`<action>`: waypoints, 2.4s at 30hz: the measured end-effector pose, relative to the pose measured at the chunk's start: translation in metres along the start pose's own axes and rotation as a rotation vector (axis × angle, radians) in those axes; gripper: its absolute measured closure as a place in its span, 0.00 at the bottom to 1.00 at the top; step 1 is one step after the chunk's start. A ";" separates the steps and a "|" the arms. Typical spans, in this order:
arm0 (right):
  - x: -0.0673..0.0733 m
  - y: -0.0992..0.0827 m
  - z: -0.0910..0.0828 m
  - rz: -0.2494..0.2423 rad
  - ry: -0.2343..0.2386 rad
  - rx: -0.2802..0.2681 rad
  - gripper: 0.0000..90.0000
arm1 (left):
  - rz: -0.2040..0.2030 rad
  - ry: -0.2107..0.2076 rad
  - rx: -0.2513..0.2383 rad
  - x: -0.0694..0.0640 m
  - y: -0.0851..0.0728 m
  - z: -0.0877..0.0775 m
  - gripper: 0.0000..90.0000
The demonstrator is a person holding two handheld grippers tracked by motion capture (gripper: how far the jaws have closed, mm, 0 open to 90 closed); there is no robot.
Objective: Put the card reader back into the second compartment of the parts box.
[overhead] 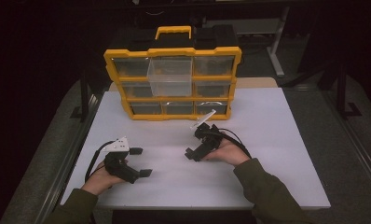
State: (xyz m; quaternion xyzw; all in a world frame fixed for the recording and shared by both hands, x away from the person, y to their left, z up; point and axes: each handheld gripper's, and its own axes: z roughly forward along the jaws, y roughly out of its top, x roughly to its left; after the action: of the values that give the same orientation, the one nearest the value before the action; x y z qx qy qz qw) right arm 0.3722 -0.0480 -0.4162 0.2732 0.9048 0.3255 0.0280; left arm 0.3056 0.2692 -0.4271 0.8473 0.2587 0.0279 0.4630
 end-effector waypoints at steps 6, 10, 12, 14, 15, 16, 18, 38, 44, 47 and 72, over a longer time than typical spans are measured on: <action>0.001 -0.003 0.007 -0.004 -0.008 0.027 0.00 | 0.001 0.001 0.000 0.000 0.000 0.000 0.00; 0.002 -0.004 0.009 -0.004 -0.006 0.036 0.00 | 0.002 0.001 0.002 0.000 0.000 0.000 0.00; 0.002 -0.004 0.011 -0.007 -0.008 0.041 0.00 | 0.001 0.001 0.001 0.000 0.000 0.000 0.00; 0.002 -0.005 0.012 -0.011 -0.009 0.045 0.00 | 0.000 0.000 0.000 0.000 0.000 0.000 0.00; 0.002 -0.005 0.013 -0.013 -0.010 0.047 0.00 | 0.000 0.000 0.001 0.000 0.000 0.000 0.00; 0.002 -0.005 0.014 -0.013 -0.011 0.051 0.00 | 0.000 0.000 0.000 0.000 0.000 0.000 0.00; 0.003 -0.006 0.015 -0.016 -0.010 0.056 0.00 | 0.002 0.000 0.001 0.000 0.000 0.000 0.00; 0.004 -0.008 0.015 -0.025 -0.024 0.074 0.23 | 0.001 -0.001 0.004 -0.001 0.000 0.001 0.00; 0.005 -0.007 0.013 -0.020 -0.031 0.064 0.35 | -0.001 -0.002 0.004 -0.001 0.000 0.001 0.00; 0.005 -0.007 0.012 -0.018 -0.028 0.066 0.42 | -0.001 -0.002 0.004 -0.001 0.000 0.001 0.00; 0.010 -0.008 0.016 -0.068 -0.042 0.100 0.76 | -0.002 -0.002 0.002 0.000 0.000 0.001 0.00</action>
State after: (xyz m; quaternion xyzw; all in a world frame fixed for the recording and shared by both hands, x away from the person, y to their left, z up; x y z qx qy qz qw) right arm 0.3636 -0.0390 -0.4324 0.2501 0.9279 0.2730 0.0446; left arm 0.3053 0.2685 -0.4277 0.8475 0.2591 0.0263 0.4625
